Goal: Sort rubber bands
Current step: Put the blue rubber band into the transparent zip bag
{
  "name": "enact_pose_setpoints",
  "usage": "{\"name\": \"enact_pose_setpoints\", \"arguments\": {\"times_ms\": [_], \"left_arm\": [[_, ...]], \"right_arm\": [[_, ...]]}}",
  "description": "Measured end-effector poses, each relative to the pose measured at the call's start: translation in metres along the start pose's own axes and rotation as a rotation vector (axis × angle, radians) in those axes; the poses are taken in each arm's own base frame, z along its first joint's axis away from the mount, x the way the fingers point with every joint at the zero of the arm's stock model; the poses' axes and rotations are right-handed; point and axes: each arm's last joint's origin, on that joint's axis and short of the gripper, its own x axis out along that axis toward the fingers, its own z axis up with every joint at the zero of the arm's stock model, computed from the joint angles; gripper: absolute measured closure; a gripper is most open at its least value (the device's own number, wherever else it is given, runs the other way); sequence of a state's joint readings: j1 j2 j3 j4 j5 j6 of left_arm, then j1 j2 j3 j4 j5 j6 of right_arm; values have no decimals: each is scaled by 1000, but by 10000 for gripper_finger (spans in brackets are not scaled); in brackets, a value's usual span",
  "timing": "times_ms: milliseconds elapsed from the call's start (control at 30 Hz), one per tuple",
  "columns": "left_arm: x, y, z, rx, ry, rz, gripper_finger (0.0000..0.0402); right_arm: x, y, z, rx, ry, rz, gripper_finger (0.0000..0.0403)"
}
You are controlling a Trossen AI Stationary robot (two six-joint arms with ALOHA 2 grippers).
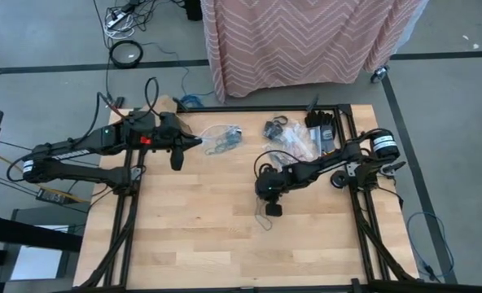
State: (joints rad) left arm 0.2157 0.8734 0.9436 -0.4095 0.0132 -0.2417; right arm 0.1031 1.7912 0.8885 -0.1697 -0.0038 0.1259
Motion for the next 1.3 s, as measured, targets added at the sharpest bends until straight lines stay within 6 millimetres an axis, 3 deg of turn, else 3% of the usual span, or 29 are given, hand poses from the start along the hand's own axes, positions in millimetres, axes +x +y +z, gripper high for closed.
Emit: {"name": "enact_pose_setpoints", "arguments": {"times_ms": [400,800,1133,1300], "left_arm": [[0,0,0,0,0,1,380],[0,0,0,6,4,2,380],[0,0,-1,27,10,-4,380],[0,0,-1,28,18,-8,380]], "right_arm": [[-6,-36,6,212,-69,-135,402],[-30,-40,19,115,-182,-112,352],[-17,-41,10,29,-88,-92,268],[-2,-42,1,80,13,-101,267]]}}
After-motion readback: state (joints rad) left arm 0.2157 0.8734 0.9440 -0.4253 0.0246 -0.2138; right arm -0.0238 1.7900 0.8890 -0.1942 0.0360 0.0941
